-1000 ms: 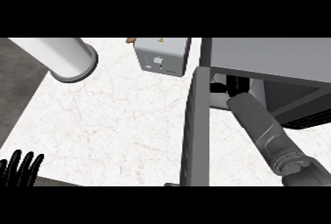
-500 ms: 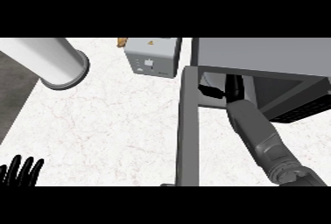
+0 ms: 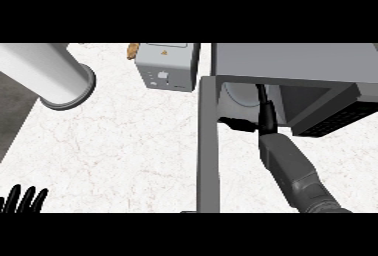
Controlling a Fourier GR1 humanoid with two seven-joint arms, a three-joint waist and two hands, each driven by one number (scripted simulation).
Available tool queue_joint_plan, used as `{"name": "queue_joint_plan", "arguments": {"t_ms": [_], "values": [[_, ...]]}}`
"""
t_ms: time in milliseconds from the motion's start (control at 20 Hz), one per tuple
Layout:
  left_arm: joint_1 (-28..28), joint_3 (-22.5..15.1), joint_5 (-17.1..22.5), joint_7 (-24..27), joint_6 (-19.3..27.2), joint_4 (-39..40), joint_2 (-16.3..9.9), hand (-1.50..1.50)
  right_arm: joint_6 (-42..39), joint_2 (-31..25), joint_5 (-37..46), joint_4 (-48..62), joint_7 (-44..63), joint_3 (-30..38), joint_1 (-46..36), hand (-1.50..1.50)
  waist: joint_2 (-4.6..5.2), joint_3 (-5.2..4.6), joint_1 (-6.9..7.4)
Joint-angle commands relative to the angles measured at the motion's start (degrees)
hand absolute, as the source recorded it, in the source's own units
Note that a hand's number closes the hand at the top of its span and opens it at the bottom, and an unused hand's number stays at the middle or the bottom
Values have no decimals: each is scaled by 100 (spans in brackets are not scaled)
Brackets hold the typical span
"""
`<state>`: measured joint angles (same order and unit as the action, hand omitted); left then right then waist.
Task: Pick up the milk, place it into the microwave and close the microwave
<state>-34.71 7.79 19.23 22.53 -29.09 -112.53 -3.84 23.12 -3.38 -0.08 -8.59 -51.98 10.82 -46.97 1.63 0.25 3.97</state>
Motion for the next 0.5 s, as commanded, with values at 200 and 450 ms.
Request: {"name": "queue_joint_plan", "arguments": {"t_ms": [200, 450], "values": [[-156, 31, -75, -139, 10, 70, 82, -150, -768, 78, -97, -151, -766, 80, 687, -150, -122, -17, -269], [-206, -230, -432, -142, 15, -102, 252, -150, -1290, 200, -92, -285, -979, 8, 1039, -150, -141, -19, -303]]}}
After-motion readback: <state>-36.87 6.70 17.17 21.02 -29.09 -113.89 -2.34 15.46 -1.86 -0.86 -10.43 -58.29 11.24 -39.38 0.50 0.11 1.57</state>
